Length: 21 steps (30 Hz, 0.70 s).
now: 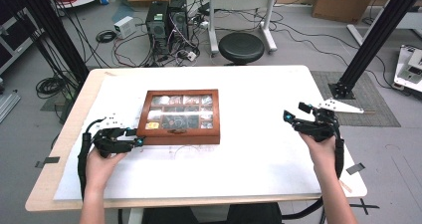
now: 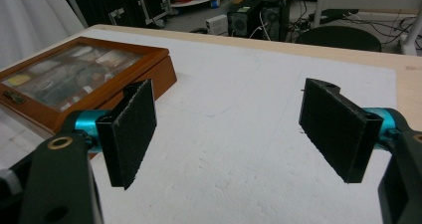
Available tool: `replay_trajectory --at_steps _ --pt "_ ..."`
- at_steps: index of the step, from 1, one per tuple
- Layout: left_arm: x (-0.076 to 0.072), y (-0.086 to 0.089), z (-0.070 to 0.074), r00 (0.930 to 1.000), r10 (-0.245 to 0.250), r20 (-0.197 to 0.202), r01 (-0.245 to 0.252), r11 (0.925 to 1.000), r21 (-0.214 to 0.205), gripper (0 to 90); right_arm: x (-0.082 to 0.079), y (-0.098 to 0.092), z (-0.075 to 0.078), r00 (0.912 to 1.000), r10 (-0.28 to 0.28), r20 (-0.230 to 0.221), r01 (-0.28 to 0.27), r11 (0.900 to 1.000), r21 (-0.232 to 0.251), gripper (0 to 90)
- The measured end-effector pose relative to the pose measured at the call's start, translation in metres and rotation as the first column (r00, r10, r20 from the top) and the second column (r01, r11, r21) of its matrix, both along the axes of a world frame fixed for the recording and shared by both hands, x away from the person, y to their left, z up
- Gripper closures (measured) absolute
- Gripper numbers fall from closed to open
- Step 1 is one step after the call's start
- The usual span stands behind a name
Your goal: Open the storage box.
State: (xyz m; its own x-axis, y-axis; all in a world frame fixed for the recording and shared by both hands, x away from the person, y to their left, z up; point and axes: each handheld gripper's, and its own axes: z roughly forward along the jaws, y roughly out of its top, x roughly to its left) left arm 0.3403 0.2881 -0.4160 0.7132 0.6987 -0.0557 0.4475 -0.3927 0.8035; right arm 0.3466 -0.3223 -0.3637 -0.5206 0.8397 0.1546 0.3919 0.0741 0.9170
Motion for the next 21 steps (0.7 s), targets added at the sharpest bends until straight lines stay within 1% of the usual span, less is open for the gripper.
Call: replay_trajectory --at_steps 1,2,8,12,15,17,19,20,21 --pt "-0.001 -0.001 0.001 0.9999 0.003 0.014 -0.003 1.0 0.008 55.2 0.0 0.0 0.0 1.0 0.0 0.0 0.0 1.0 0.0 22.8" --pt "-0.001 -0.001 0.002 0.9998 0.005 0.019 -0.006 0.9999 0.011 55.2 0.0 0.0 0.0 1.0 0.001 0.002 -0.001 1.0 0.0 22.8" --pt "-0.001 -0.001 0.003 0.9998 0.009 0.02 -0.009 0.9999 0.009 55.2 0.0 0.0 0.0 1.0 -0.003 0.004 0.003 1.0 0.001 22.8" --pt "-0.002 0.0 0.007 0.9993 0.023 0.031 -0.022 0.9995 -0.022 54.9 0.0 0.0 0.0 1.0 -0.002 0.003 0.002 1.0 0.002 22.8" --pt "-0.003 0.001 0.011 0.9981 0.044 0.044 -0.042 0.9976 -0.054 54.6 0.0 0.0 0.0 1.0 0.0 0.002 0.0 1.0 0.003 22.8" --pt "-0.004 0.0 0.014 0.9967 0.061 0.054 -0.057 0.9962 -0.065 54.5 0.0 0.0 -0.001 1.0 0.0 0.0 0.0 1.0 0.003 22.8" --pt "-0.005 -0.003 0.017 0.9933 0.09 0.072 -0.086 0.9949 -0.053 52.4 0.0 0.0 -0.001 1.0 -0.001 0.0 0.001 1.0 0.003 22.8" --pt "-0.005 -0.004 0.018 0.9915 0.098 0.086 -0.095 0.9946 -0.043 49.2 0.0 0.0 -0.001 1.0 -0.001 0.002 0.001 1.0 0.004 22.8" --pt "-0.006 -0.005 0.019 0.9902 0.102 0.095 -0.099 0.9943 -0.041 49.2 0.0 0.0 -0.001 1.0 -0.001 0.002 0.001 1.0 0.004 22.8"
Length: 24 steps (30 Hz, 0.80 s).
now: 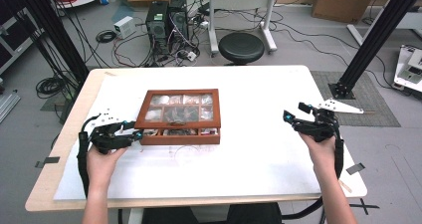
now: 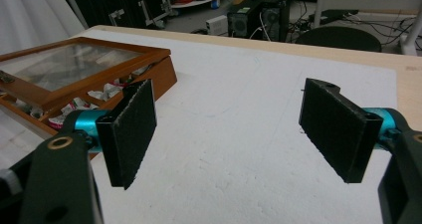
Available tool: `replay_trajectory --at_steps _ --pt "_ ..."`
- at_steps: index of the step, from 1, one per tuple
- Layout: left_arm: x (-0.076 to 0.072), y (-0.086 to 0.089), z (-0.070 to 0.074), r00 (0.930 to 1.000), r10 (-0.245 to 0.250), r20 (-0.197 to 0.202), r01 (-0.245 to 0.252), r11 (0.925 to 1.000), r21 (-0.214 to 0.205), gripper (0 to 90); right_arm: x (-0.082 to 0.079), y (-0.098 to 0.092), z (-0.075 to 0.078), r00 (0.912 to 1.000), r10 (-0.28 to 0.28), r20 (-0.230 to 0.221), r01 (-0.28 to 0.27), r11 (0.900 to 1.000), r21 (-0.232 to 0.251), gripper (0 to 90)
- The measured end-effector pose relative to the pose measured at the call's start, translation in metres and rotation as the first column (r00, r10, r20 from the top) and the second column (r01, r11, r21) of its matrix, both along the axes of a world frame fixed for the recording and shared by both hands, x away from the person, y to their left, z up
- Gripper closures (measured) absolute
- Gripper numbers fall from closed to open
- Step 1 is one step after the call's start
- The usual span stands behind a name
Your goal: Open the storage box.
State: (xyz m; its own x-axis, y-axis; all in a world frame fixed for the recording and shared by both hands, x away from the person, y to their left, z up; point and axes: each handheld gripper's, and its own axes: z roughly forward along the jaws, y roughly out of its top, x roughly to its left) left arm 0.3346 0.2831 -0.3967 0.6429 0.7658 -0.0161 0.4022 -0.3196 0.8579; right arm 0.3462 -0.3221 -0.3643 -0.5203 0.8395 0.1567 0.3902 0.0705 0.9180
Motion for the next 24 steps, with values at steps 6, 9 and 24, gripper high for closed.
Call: replay_trajectory --at_steps 6,9,24 --pt "-0.004 -0.003 0.007 0.9975 0.03 0.064 -0.031 0.9995 0.007 49.0 0.0 0.001 0.0 1.0 0.002 0.002 -0.002 1.0 -0.001 22.8" --pt "-0.004 -0.004 0.009 0.9962 0.037 0.079 -0.037 0.9993 -0.002 49.0 0.0 0.001 -0.001 1.0 0.003 -0.003 -0.003 1.0 0.0 22.8" --pt "-0.002 -0.011 0.024 0.9933 0.051 0.104 -0.048 0.9985 -0.027 43.4 0.001 0.004 -0.002 0.9999 0.012 -0.008 -0.012 0.9999 0.001 22.9"
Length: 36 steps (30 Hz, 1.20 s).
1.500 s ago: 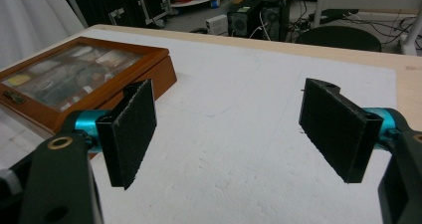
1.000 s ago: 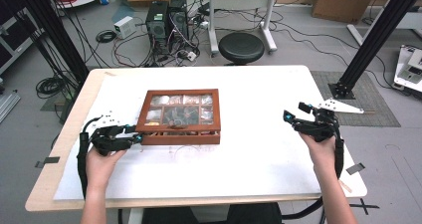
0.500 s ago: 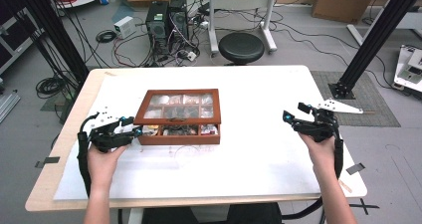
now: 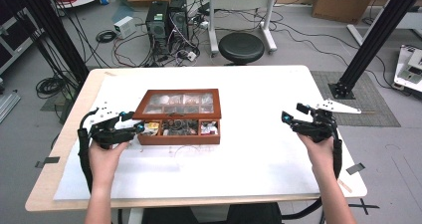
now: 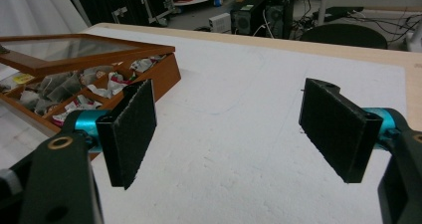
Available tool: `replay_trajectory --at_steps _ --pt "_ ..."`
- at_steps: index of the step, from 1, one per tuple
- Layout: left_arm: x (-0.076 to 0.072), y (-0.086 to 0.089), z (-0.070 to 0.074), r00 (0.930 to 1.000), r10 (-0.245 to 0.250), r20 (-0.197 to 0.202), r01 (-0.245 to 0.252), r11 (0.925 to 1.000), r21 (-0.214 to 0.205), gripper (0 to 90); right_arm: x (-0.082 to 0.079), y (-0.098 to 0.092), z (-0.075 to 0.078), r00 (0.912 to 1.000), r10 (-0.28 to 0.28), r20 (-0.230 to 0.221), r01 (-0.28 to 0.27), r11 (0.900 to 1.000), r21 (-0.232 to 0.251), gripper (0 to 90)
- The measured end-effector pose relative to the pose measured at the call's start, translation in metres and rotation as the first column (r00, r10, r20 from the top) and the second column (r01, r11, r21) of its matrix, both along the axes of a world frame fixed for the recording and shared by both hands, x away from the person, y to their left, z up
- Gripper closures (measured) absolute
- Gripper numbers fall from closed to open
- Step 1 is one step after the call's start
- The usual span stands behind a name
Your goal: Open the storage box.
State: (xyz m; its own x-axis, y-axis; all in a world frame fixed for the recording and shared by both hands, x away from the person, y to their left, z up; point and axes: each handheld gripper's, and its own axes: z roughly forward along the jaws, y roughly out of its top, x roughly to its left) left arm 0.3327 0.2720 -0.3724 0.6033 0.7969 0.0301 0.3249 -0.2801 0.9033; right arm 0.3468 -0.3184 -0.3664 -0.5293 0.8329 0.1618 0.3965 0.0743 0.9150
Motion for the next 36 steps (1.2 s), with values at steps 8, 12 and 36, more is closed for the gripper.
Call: replay_trajectory --at_steps 8,12,36 --pt "0.005 -0.001 0.012 0.9996 0.006 0.026 -0.006 1.0 0.005 43.5 0.0 0.001 0.0 1.0 0.004 0.0 -0.004 1.0 -0.002 22.9" --pt "0.007 -0.003 0.017 0.9979 0.022 0.062 -0.022 0.9998 0.002 43.6 0.001 0.001 -0.001 1.0 0.003 -0.002 -0.003 1.0 0.003 22.9" --pt "0.038 -0.001 0.051 0.9992 0.028 0.03 -0.026 0.9979 -0.06 44.2 0.004 0.003 -0.002 0.9999 0.01 -0.008 -0.01 0.9999 0.009 22.9"
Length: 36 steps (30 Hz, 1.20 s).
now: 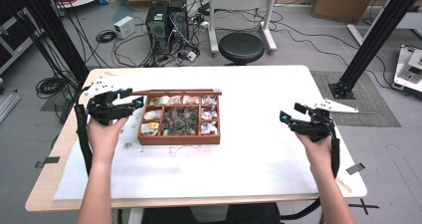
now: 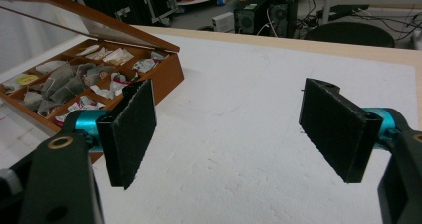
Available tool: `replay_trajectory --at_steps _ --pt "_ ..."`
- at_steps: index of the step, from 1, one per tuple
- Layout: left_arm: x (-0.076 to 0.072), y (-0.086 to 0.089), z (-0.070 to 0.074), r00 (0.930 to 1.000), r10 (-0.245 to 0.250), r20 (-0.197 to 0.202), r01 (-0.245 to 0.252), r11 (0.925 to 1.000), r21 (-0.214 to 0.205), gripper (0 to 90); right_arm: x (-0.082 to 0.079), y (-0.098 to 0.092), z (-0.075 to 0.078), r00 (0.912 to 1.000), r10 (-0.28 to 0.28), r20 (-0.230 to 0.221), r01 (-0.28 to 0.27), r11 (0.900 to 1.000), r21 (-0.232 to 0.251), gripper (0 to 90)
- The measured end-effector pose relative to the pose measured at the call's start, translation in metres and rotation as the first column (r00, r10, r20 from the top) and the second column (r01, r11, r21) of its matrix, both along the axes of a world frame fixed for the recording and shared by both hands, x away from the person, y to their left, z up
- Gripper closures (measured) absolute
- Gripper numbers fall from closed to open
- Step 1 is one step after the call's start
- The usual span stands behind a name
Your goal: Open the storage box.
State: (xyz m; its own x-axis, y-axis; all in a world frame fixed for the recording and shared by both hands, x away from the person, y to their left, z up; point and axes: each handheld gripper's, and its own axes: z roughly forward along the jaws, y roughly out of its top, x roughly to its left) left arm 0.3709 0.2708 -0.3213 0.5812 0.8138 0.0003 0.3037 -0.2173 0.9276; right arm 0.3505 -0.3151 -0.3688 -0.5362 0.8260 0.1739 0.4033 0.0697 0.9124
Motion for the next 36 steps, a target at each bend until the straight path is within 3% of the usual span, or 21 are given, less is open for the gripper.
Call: replay_trajectory --at_steps 20,26,36 --pt "0.03 0.0 0.023 0.9997 0.022 0.005 -0.022 0.9989 -0.041 44.4 -0.005 -0.004 -0.002 1.0 -0.006 -0.002 0.006 0.9999 0.01 22.9" --pt "0.035 0.0 0.021 0.9991 0.038 0.02 -0.036 0.9955 -0.087 44.3 -0.011 -0.011 -0.001 0.9998 -0.018 0.011 0.018 0.9997 0.019 22.9" --pt "0.048 -0.002 0.031 0.9994 0.031 0.014 -0.031 0.9988 -0.039 44.5 -0.016 -0.018 -0.003 0.9994 -0.031 0.015 0.031 0.9994 0.017 22.9"
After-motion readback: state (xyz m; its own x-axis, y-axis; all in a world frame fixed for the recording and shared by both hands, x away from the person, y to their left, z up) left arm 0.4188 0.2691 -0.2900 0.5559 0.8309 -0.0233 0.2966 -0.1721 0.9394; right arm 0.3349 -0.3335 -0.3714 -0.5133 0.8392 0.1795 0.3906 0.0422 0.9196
